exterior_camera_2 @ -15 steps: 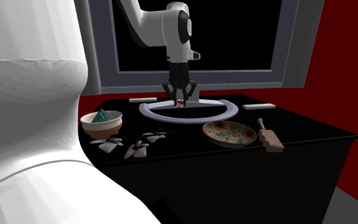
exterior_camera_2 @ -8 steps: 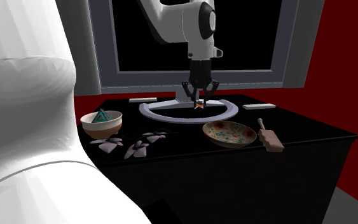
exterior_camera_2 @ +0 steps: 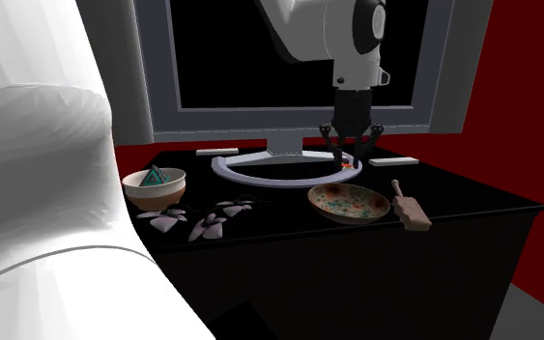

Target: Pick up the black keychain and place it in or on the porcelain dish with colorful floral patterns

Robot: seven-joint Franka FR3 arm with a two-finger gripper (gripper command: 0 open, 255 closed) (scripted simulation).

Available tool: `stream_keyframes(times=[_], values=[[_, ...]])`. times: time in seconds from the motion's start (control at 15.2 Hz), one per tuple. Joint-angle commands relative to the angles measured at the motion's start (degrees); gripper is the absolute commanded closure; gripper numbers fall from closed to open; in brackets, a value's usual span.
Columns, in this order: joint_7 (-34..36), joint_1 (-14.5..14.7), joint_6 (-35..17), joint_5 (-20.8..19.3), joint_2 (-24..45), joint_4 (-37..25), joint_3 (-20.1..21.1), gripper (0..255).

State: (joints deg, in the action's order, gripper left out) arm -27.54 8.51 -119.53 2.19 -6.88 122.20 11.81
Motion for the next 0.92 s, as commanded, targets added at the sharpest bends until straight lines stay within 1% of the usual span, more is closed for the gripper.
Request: stream_keyframes(times=[0.0,0.86], values=[[-1.63,-0.7,-0.29,-0.15,0.68,-0.34,-0.87,255],[-1.14,-0.64,-10.27,-0.88,4.64,5.73,-0.61,255]])
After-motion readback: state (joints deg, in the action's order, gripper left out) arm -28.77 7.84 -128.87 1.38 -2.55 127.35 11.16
